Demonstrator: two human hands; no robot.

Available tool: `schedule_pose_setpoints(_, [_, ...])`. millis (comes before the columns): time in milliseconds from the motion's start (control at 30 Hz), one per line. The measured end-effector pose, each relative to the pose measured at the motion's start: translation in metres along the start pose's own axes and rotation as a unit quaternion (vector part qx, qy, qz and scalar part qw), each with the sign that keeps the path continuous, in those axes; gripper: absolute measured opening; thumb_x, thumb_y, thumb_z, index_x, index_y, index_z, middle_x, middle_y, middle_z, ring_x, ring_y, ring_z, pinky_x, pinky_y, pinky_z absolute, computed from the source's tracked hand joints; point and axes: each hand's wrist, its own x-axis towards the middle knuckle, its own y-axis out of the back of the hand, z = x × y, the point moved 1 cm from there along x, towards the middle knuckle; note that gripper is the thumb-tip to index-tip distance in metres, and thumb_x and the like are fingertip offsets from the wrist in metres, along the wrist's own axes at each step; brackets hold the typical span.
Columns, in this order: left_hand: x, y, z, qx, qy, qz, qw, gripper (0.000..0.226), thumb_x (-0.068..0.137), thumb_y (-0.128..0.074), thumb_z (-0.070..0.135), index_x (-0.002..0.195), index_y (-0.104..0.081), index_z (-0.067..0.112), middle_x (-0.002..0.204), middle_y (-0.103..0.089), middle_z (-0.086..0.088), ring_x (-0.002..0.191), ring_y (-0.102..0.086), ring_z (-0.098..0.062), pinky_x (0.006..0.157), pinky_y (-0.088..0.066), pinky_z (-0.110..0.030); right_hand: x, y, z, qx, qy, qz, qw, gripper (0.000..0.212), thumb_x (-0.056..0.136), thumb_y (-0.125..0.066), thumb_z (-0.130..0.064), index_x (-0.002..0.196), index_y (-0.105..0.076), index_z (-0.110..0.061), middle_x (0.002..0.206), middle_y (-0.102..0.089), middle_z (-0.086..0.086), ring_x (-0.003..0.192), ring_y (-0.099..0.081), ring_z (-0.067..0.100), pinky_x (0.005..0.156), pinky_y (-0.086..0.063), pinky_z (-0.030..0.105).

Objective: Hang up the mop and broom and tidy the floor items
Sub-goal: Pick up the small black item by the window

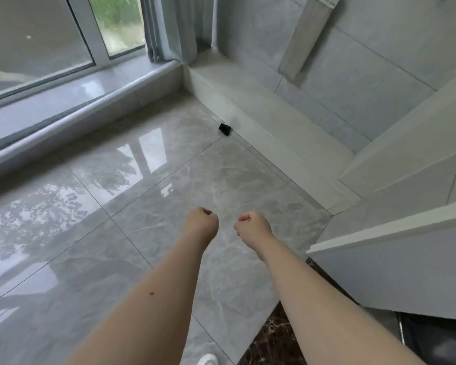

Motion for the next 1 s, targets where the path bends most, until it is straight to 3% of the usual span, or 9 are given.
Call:
schedule_pose_setpoints(67, [0.020, -0.010, 0.016, 0.018, -0.003, 0.000, 1.000, 0.018, 0.089, -0.041, 0.008, 0.082, -0.056, 0.013, 0.087, -0.057, -0.008, 0.080, -0.053, -0.026, 0.069, -0.042, -0.029, 0.024, 0.010, -0.008, 0.004, -0.019, -0.005, 1.000, 0.023, 0.085, -0.050, -0.013, 0.109, -0.053, -0.011, 0.113, -0.060, 0.013, 0.086, -0.054, 0.022, 0.059, -0.041, 0.023])
schedule_pose_setpoints(167, [0.057, -0.023, 0.038, 0.003, -0.003, 0.005, 1.000, 0.017, 0.089, -0.042, 0.009, 0.094, -0.058, 0.009, 0.082, -0.056, -0.006, 0.072, -0.053, -0.022, 0.067, -0.043, -0.029, 0.062, 0.021, -0.023, 0.006, -0.027, -0.013, 1.000, 0.029, 0.086, -0.049, -0.015, 0.115, -0.051, -0.012, 0.120, -0.060, 0.015, 0.086, -0.053, 0.022, 0.053, -0.038, 0.021])
schedule_pose_setpoints(267, [0.100, -0.029, 0.071, 0.003, -0.010, 0.001, 1.000, 0.016, 0.088, -0.041, 0.005, 0.080, -0.054, 0.011, 0.078, -0.051, -0.007, 0.061, -0.046, -0.022, 0.057, -0.038, -0.025, 0.104, 0.033, -0.047, 0.006, -0.027, -0.008, 1.000, 0.036, 0.086, -0.049, -0.015, 0.122, -0.050, -0.011, 0.121, -0.060, 0.014, 0.086, -0.053, 0.021, 0.052, -0.036, 0.019])
schedule_pose_setpoints(367, [0.145, -0.029, 0.111, 0.029, -0.026, 0.004, 0.999, 0.024, 0.083, -0.039, 0.002, 0.066, -0.049, 0.014, 0.080, -0.050, -0.011, 0.070, -0.043, -0.024, 0.062, -0.036, -0.030, 0.147, 0.047, -0.078, 0.010, -0.026, 0.005, 1.000, 0.036, 0.086, -0.050, -0.015, 0.121, -0.051, -0.011, 0.121, -0.061, 0.014, 0.086, -0.052, 0.021, 0.053, -0.036, 0.020])
schedule_pose_setpoints(467, [0.182, -0.027, 0.145, 0.043, -0.028, -0.008, 0.999, 0.023, 0.084, -0.040, 0.003, 0.066, -0.050, 0.014, 0.073, -0.051, -0.009, 0.067, -0.044, -0.024, 0.063, -0.036, -0.029, 0.185, 0.058, -0.108, 0.006, -0.027, 0.016, 0.999, 0.034, 0.087, -0.050, -0.015, 0.121, -0.053, -0.011, 0.121, -0.062, 0.015, 0.086, -0.052, 0.021, 0.055, -0.037, 0.021])
schedule_pose_setpoints(633, [0.242, -0.021, 0.196, 0.060, -0.029, -0.032, 0.997, 0.023, 0.084, -0.039, 0.002, 0.065, -0.045, 0.012, 0.060, -0.042, -0.003, 0.057, -0.040, -0.022, 0.052, -0.032, -0.022, 0.249, 0.067, -0.161, 0.010, -0.038, 0.027, 0.999, 0.034, 0.087, -0.051, -0.015, 0.121, -0.053, -0.010, 0.122, -0.062, 0.015, 0.087, -0.051, 0.019, 0.052, -0.036, 0.019])
schedule_pose_setpoints(700, [0.270, -0.021, 0.214, 0.063, -0.020, -0.039, 0.997, 0.023, 0.083, -0.039, 0.002, 0.063, -0.045, 0.012, 0.060, -0.042, -0.003, 0.053, -0.038, -0.020, 0.052, -0.032, -0.023, 0.277, 0.069, -0.180, 0.013, -0.044, 0.026, 0.999, 0.035, 0.088, -0.050, -0.014, 0.122, -0.052, -0.010, 0.123, -0.062, 0.015, 0.088, -0.051, 0.019, 0.060, -0.038, 0.021])
schedule_pose_setpoints(833, [0.317, -0.023, 0.243, 0.068, -0.012, -0.043, 0.997, 0.028, 0.082, -0.039, 0.001, 0.058, -0.039, 0.015, 0.059, -0.038, -0.005, 0.052, -0.034, -0.022, 0.050, -0.030, -0.026, 0.321, 0.073, -0.206, 0.006, -0.049, 0.023, 0.998, 0.036, 0.087, -0.048, -0.012, 0.123, -0.053, -0.010, 0.122, -0.062, 0.014, 0.089, -0.050, 0.019, 0.056, -0.037, 0.020])
schedule_pose_setpoints(1000, [0.381, -0.026, 0.277, 0.064, 0.006, -0.029, 0.997, 0.018, 0.089, -0.043, 0.009, 0.074, -0.053, 0.011, 0.072, -0.053, -0.005, 0.074, -0.050, -0.026, 0.062, -0.039, -0.027, 0.386, 0.082, -0.234, -0.017, -0.043, 0.014, 0.999, 0.038, 0.085, -0.049, -0.011, 0.123, -0.054, -0.010, 0.121, -0.064, 0.014, 0.090, -0.050, 0.017, 0.066, -0.038, 0.019])
